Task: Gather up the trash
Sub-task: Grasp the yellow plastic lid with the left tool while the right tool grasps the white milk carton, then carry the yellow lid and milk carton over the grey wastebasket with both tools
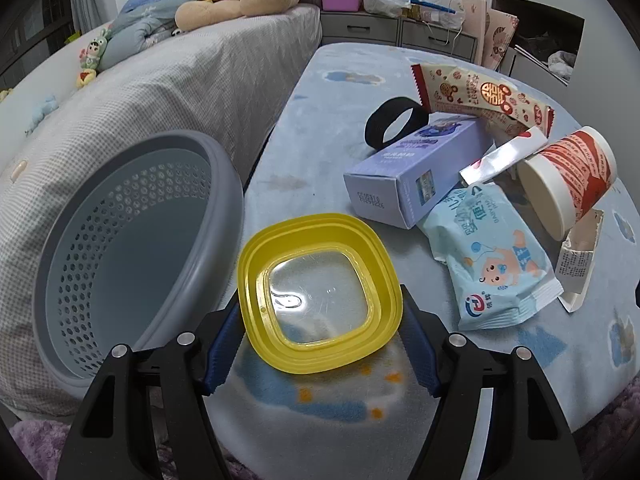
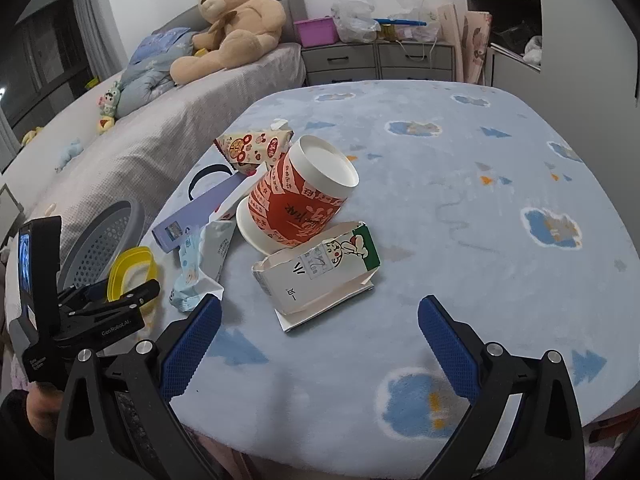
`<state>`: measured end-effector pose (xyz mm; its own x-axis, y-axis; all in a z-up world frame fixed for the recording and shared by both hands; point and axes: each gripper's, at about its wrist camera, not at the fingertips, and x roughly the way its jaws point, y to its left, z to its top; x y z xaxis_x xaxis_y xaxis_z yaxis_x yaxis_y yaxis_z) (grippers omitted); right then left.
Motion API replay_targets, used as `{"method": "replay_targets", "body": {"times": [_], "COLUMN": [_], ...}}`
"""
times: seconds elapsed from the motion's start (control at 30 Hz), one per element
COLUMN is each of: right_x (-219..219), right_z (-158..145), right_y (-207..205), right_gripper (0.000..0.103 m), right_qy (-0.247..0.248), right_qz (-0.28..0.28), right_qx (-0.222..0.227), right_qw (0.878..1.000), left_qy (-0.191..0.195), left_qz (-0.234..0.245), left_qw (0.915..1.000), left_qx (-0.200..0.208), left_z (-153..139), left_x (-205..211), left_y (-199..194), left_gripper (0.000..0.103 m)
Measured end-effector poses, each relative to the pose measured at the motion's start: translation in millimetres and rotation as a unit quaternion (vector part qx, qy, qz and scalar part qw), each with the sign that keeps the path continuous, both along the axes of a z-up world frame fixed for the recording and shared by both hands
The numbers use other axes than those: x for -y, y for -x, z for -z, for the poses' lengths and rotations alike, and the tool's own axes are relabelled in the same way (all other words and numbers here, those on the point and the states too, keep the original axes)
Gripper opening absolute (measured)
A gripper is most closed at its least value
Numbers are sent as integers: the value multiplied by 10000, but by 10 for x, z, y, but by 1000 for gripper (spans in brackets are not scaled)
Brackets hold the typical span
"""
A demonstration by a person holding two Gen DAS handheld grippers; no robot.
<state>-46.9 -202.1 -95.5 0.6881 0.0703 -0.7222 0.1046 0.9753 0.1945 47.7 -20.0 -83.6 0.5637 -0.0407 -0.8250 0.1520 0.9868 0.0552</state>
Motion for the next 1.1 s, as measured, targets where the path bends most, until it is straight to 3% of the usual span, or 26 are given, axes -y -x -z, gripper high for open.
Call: {"method": "replay_targets", "body": {"times": [0.53,0.87,0.93,1.1], "right_x": [-73,-136,-149,-152], "right_z": [148,346,348,324], "right_y": [-528,-739,-729,-682], "right_gripper": [97,96,89,84], "right_qy": [543,725,725,664], "right_qz": [-1115,-1184,-1194,-1215], "right_qx": [-390,-478,-457,-445], "right_qw": [9915,9892,9891,9894], "left_qy": [97,136,143,169], "left_qz": [59,33,24,27], "left_qw": [9990,9992,9992,9990], "left_qx": [443,386,379,407], "left_z": [-267,-223,-215,-227], "left_x": [42,9,-4,-28], "left_y": [101,52,48,53], "left_gripper": [69,69,69,69]}}
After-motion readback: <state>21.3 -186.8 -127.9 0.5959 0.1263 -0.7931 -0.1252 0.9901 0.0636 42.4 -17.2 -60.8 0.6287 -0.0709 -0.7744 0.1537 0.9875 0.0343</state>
